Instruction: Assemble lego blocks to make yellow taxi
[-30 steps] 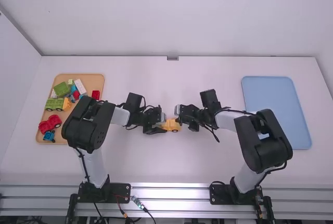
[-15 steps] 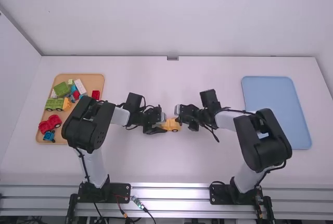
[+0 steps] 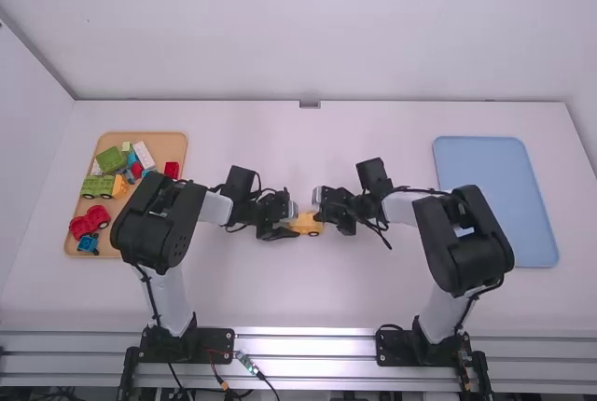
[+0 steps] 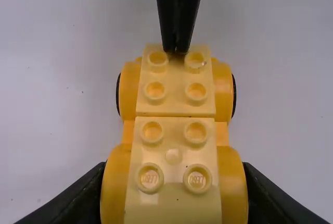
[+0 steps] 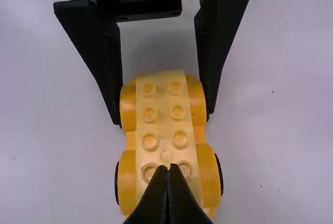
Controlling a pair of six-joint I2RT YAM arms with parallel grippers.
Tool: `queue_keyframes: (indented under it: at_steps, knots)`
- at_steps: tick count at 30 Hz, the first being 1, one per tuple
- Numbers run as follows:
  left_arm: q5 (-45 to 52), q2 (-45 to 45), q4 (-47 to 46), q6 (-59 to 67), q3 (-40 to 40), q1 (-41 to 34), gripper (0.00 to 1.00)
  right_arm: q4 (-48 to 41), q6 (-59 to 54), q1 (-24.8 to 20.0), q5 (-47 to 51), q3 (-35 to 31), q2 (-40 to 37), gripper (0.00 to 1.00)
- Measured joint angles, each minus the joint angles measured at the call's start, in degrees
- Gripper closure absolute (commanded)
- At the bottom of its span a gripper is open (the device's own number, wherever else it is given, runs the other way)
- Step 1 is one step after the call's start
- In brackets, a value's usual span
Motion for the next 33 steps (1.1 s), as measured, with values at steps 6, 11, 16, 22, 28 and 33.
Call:
queue_keyframes:
  at_steps: [6, 11, 16, 22, 28, 33]
  knots:
    - [-0.24, -0.11, -0.15, 0.00, 0.00, 0.31, 0.76, 0.20, -0.35, 1.38, 2.10, 0.63, -0.04, 1.00]
    - [-0.87, -0.37, -0.26, -0.20, 0.00, 0.79, 0.76, 0.63, 1.79, 3.06, 5.66, 1.14, -0.55, 1.00]
    - [-1.07, -0.39, -0.11, -0.46, 0.00, 0.79, 0.77, -1.11, 2.12, 3.58, 7.67, 1.75, -0.87, 1.00]
    - [-1.07, -0.39, -0.04, -0.48, 0.00, 0.79, 0.79, -1.97, 0.68, 3.82, 8.24, 2.25, -0.85, 1.00]
    - [-2.32, -0.83, -0.17, -0.90, 0.00, 1.44, 0.79, 1.18, -0.55, 3.76, 6.43, 2.97, 1.49, 1.00]
    - [-2.78, -1.03, -0.28, -0.87, -0.02, 1.75, 0.80, 1.29, -0.90, 3.74, 5.84, 3.32, 1.68, 1.00]
